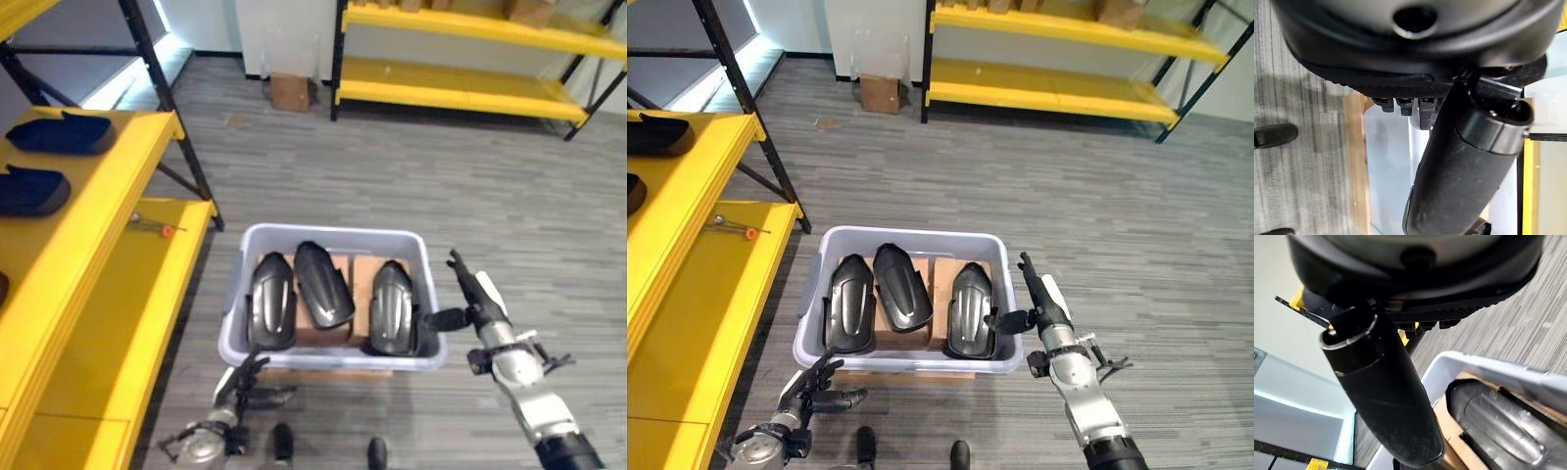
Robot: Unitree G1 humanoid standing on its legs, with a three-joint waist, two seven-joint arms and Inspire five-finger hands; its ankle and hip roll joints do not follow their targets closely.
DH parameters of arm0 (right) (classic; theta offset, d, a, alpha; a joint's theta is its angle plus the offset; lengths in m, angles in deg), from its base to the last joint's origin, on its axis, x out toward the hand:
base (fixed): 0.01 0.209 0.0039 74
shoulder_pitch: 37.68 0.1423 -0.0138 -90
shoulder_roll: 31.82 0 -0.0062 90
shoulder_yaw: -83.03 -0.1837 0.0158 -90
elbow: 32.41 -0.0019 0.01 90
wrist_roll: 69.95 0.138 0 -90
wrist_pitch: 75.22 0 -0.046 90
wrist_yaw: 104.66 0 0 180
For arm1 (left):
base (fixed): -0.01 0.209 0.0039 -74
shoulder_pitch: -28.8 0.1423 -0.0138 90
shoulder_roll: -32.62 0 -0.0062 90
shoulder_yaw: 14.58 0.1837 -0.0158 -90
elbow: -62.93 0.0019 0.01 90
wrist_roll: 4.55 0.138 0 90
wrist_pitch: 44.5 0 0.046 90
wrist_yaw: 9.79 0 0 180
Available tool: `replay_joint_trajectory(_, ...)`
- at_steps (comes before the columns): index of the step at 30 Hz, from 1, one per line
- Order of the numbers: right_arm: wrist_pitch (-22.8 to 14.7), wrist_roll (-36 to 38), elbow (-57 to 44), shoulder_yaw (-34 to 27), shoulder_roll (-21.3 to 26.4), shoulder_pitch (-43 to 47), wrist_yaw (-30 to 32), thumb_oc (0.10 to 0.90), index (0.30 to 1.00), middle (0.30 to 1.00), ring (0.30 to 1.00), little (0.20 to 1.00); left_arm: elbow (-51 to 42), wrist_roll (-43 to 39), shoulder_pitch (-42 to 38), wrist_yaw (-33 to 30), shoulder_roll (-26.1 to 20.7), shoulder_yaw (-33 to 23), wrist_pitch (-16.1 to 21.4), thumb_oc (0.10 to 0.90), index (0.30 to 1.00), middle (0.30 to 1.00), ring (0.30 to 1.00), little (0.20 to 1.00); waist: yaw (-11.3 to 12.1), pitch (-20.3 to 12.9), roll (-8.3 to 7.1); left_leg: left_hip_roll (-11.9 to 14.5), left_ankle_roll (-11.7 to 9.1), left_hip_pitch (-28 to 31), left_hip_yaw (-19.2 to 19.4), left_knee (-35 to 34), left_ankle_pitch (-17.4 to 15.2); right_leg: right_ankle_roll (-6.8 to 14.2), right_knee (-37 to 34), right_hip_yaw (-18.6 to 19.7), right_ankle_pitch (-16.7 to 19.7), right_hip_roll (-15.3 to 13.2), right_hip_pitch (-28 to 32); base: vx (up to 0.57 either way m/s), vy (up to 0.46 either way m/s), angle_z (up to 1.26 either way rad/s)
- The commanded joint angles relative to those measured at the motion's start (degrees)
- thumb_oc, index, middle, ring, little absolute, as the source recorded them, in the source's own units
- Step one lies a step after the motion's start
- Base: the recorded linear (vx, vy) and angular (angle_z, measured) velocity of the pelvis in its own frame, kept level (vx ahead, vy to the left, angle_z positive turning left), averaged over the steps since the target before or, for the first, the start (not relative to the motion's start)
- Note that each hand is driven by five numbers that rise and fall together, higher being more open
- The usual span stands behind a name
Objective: Move parts from the plastic box to the shelf.
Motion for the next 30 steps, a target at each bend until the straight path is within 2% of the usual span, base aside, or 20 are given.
replay_joint_trajectory(1, -3.3, 1.6, -1.3, -2.3, 4.1, 10.0, 4.8, 0.900, 1.000, 1.000, 1.000, 1.000, -3.1, -2.8, -5.1, 1.0, -0.4, 0.6, 4.2, 0.900, 1.000, 1.000, 1.000, 1.000, 1.8, 1.6, 0.12, 4.0, -2.8, 3.0, -3.0, 0.0, -2.8, 1.9, 0.5, -0.7, 3.0, -3.3, 0.4, -0.09, -0.043, 0.03)
replay_joint_trajectory(11, -1.9, -2.4, 9.3, 4.2, 7.4, 22.7, 7.1, 0.900, 1.000, 1.000, 1.000, 1.000, -4.2, -5.3, -7.5, 0.4, -0.6, 4.6, 5.3, 0.900, 1.000, 1.000, 1.000, 1.000, 3.1, 6.3, 2.83, 4.5, -3.7, -1.4, -4.3, 0.0, -0.5, 1.2, 0.5, -1.7, 3.9, -2.7, -3.3, -0.07, -0.032, 0.07)
replay_joint_trajectory(16, -1.7, -5.0, 11.1, 6.6, 8.5, 26.5, 7.4, 0.900, 1.000, 1.000, 1.000, 1.000, -3.9, -5.6, -8.4, 0.1, -0.3, 5.4, 5.6, 0.900, 1.000, 1.000, 1.000, 1.000, 3.4, 7.9, 3.44, 4.6, -4.0, -2.7, -4.6, 0.0, 0.2, 1.0, 0.5, -1.8, 4.2, -2.4, -4.5, -0.05, -0.017, 0.01)
replay_joint_trajectory(24, -0.2, -11.4, 17.9, 14.5, 10.6, 36.2, 6.7, 0.900, 1.000, 1.000, 1.000, 1.000, -4.5, -6.6, -9.9, -0.5, 0.2, 7.9, 6.5, 0.900, 1.000, 1.000, 1.000, 1.000, 4.4, 11.4, 4.61, 5.0, -4.4, -5.7, -5.3, 0.0, 1.5, 0.6, 1.2, -2.1, 4.7, -1.8, -7.7, -0.05, -0.020, 0.03)
replay_joint_trajectory(30, 0.1, -14.1, 19.1, 17.3, 10.8, 38.3, 5.9, 0.900, 1.000, 1.000, 1.000, 1.000, -4.5, -6.7, -10.3, -1.0, 0.3, 8.3, 6.6, 0.900, 1.000, 1.000, 1.000, 1.000, 4.7, 12.5, 4.68, 5.3, -4.5, -7.1, -5.8, 0.0, 1.9, 0.4, 2.0, -2.4, 4.5, -1.5, -9.1, -0.03, -0.023, 0.05)
